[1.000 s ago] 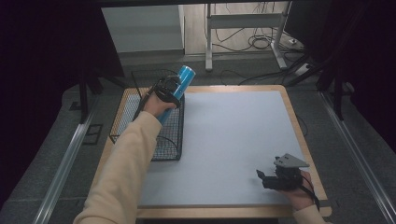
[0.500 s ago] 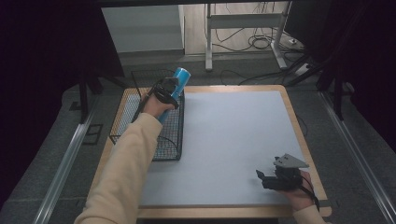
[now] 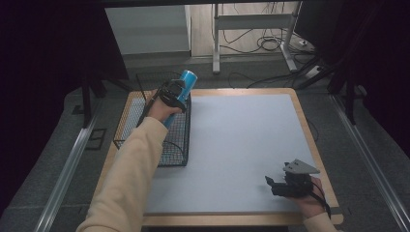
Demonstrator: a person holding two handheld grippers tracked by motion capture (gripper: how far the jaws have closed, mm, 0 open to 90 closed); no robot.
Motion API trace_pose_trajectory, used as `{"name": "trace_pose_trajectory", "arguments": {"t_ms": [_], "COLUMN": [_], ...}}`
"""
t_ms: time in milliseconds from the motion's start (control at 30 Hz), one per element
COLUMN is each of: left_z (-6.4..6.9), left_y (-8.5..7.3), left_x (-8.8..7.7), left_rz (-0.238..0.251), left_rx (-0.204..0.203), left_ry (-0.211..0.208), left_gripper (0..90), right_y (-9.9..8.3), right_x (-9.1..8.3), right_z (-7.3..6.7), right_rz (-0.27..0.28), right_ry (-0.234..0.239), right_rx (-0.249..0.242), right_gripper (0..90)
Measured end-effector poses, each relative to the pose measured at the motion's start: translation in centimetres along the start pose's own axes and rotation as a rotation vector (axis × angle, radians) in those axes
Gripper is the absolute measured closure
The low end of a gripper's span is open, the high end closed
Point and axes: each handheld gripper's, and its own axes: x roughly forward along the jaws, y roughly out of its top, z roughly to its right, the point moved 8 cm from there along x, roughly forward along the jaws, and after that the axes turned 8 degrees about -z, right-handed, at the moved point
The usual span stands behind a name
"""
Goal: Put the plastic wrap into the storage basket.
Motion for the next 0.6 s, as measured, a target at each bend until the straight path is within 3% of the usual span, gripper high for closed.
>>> {"name": "trace_pose_trajectory", "arguments": {"t_ms": [167, 200, 267, 500, 567, 600], "left_z": [0.4, 0.7, 1.0, 3.2, 3.6, 4.4], "left_y": [0.0, 0.0, -0.1, -1.1, -1.3, -1.9], "left_x": [-1.2, -2.3, -3.3, -7.1, -7.7, -8.6], "left_rz": [0.037, 0.080, 0.110, 0.213, 0.228, 0.253], "left_rx": [-0.022, -0.037, -0.040, 0.000, 0.009, 0.025], "left_ry": [-0.029, -0.064, -0.080, -0.191, -0.204, -0.214], "left_gripper": [11.3, 11.2, 10.0, 11.2, 12.2, 12.6], "right_y": [0.0, 0.0, 0.1, 0.1, 0.2, 0.2], "right_x": [0.1, 0.0, 0.0, -0.1, -0.1, -0.2], "right_z": [0.0, 0.0, -0.1, -0.1, -0.1, -0.2], "right_rz": [-0.001, 0.000, 0.003, 0.004, 0.006, 0.006], "right_ry": [0.002, 0.001, 0.000, -0.001, -0.003, -0.003], "right_rx": [0.001, -0.001, -0.001, -0.004, -0.004, -0.005], "right_gripper": [12.7, 12.7, 12.7, 12.7, 12.7, 12.7]}}
